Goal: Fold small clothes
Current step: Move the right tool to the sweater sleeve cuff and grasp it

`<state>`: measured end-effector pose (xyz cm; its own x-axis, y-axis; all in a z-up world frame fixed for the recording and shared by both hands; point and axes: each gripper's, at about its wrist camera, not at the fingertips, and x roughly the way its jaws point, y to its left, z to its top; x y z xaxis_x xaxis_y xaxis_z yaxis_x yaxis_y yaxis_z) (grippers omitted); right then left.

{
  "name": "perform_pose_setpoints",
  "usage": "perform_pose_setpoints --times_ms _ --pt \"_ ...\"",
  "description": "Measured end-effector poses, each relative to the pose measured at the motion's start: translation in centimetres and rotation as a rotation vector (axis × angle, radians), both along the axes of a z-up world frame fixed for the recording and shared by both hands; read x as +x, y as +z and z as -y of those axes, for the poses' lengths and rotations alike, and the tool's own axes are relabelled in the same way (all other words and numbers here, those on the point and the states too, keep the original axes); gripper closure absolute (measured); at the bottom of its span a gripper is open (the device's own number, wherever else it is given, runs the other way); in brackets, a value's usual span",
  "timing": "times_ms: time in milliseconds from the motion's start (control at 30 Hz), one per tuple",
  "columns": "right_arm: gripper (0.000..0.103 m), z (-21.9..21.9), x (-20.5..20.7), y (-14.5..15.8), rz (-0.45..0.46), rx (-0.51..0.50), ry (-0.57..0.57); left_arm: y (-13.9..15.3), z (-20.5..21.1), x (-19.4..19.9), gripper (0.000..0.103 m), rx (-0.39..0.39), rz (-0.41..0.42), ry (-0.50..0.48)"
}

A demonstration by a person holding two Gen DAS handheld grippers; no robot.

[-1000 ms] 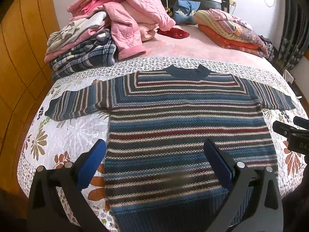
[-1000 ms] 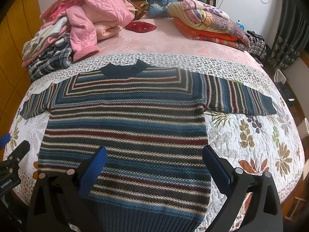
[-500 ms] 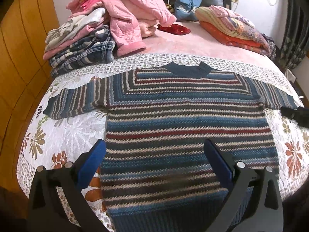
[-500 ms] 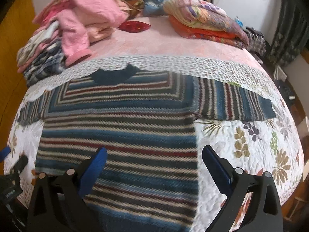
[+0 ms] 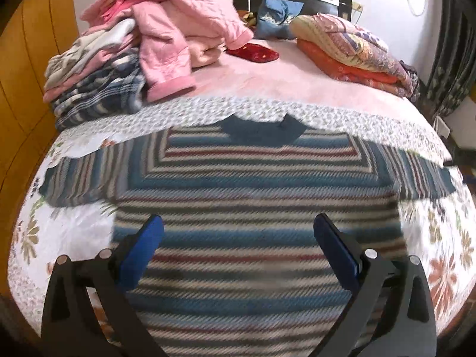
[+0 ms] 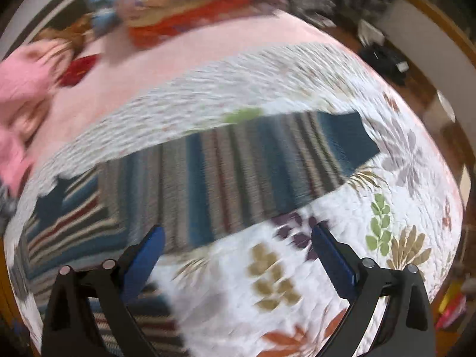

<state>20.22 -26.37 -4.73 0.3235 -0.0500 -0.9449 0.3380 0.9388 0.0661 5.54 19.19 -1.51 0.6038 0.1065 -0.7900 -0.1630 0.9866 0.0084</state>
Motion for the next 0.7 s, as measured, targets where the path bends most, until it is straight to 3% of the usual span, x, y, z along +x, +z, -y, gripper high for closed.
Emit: perform_pose_setpoints --times_ms 300,567,700 --pt "0.004 10.9 2.4 -6.7 -0.079 0.091 -0.193 -2.5 7.9 9.4 0.003 -0.016 -0.012 -0.024" --pt "0.01 15.0 3.7 -10.6 -0.108 0.205 -0.232 -5.6 11.1 13.6 0.003 -0.027 -0.071 -0.014" --pt "0.011 16.3 3.7 -11.2 -0.073 0.237 -0.26 -6.6 11.8 14.3 0.003 -0.016 -0.085 -0.024"
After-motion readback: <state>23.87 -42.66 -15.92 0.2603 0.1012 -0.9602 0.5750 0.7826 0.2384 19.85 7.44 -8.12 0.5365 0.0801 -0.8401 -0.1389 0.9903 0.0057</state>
